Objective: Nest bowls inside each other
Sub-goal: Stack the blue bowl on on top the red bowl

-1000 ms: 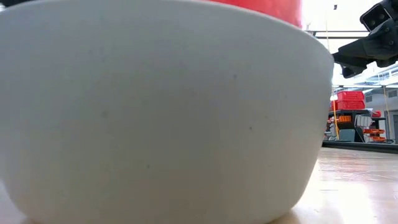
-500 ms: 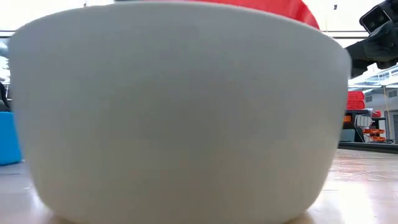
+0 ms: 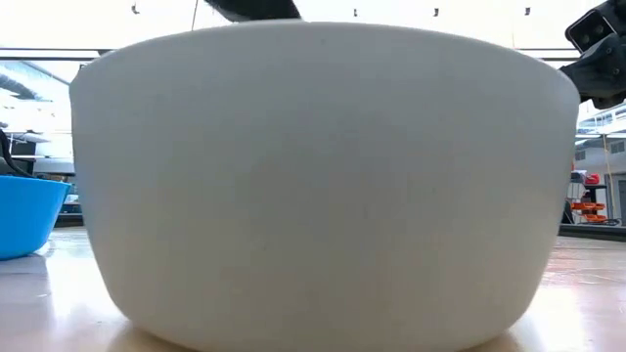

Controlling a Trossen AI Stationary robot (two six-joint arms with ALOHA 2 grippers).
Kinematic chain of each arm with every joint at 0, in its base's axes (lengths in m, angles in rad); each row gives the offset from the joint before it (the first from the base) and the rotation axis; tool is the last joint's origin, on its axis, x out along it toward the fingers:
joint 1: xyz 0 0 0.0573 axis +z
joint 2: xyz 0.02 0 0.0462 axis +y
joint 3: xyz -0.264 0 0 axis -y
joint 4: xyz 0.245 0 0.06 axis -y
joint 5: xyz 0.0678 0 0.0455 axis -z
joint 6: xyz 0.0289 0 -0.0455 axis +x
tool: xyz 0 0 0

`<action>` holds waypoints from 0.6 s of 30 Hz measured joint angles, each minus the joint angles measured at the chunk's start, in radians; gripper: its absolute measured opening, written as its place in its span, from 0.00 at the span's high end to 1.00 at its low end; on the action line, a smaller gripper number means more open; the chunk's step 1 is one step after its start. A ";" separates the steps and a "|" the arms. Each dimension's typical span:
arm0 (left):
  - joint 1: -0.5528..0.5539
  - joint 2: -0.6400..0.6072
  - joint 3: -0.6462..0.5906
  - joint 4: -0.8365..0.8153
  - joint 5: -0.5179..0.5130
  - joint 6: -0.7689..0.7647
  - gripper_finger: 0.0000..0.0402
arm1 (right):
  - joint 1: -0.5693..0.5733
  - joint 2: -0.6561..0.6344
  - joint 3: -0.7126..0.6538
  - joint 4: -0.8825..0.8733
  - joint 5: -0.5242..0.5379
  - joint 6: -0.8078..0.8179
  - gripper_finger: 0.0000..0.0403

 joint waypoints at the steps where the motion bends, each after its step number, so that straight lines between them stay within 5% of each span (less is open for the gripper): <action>1: -0.005 -0.010 0.000 -0.002 -0.024 0.004 0.31 | 0.000 0.000 0.000 0.000 0.000 0.000 0.68; 10: -0.041 -0.033 -0.013 -0.320 -0.134 -0.157 0.31 | 0.000 0.000 0.000 -0.009 -0.001 0.000 0.68; 18: -0.057 -0.119 -0.241 -0.305 -0.104 -0.338 0.31 | 0.000 0.000 0.000 -0.014 -0.020 -0.004 0.68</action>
